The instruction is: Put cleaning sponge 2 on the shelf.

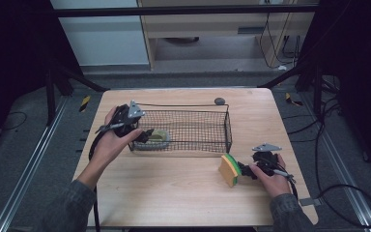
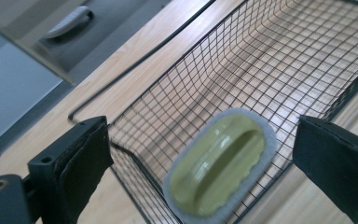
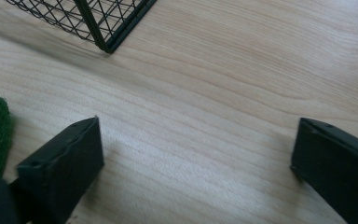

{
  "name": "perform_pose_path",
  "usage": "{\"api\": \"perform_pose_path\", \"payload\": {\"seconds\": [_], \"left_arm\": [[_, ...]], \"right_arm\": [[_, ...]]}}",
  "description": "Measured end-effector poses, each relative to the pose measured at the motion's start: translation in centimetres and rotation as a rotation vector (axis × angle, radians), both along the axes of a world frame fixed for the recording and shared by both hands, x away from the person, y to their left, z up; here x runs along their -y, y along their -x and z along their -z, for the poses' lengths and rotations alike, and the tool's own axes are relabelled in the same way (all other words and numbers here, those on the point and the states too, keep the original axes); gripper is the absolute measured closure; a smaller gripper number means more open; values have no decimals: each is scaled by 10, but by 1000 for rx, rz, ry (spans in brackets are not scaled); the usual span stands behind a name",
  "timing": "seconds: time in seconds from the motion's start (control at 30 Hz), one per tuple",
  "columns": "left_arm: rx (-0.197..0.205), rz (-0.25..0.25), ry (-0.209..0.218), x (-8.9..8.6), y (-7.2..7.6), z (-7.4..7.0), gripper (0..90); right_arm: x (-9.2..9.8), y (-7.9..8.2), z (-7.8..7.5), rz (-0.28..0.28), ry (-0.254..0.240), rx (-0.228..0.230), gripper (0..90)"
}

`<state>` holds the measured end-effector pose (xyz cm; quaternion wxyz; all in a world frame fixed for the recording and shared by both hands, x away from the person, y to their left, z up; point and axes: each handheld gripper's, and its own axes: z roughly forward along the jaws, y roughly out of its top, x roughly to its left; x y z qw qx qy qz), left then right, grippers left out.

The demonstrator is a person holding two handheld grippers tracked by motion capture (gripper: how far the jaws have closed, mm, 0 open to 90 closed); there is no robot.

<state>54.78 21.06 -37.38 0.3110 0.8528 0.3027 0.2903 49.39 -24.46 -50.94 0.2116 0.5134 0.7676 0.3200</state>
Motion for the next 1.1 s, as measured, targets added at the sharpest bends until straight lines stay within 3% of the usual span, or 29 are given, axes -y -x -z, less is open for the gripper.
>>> {"api": "perform_pose_path", "payload": {"seconds": [0.1,0.2,0.3,0.47,0.53,0.63,0.73,0.83,1.1], "left_arm": [[10,-49,65,-14,22,12,36],[-2,-123,111,-33,44,35,41],[-49,-164,92,-47,53,62,43],[-118,-213,135,-60,56,89,59],[-143,-219,133,-62,56,96,57],[-151,-237,145,-65,56,102,57],[-180,-261,165,-65,54,108,57],[-198,-263,149,-63,53,114,57],[-242,-241,128,-55,50,125,54]], "right_arm": [[4,3,-7,-5,43,-24,76],[7,13,-18,-24,97,-43,106],[9,29,-26,-42,132,-96,148],[2,56,-38,-83,144,-176,186],[-3,65,-42,-98,133,-199,191],[-15,74,-50,-123,138,-241,203],[-22,76,-58,-136,139,-248,233],[-34,75,-74,-159,161,-273,244],[-48,61,-99,-162,155,-295,255]]}}
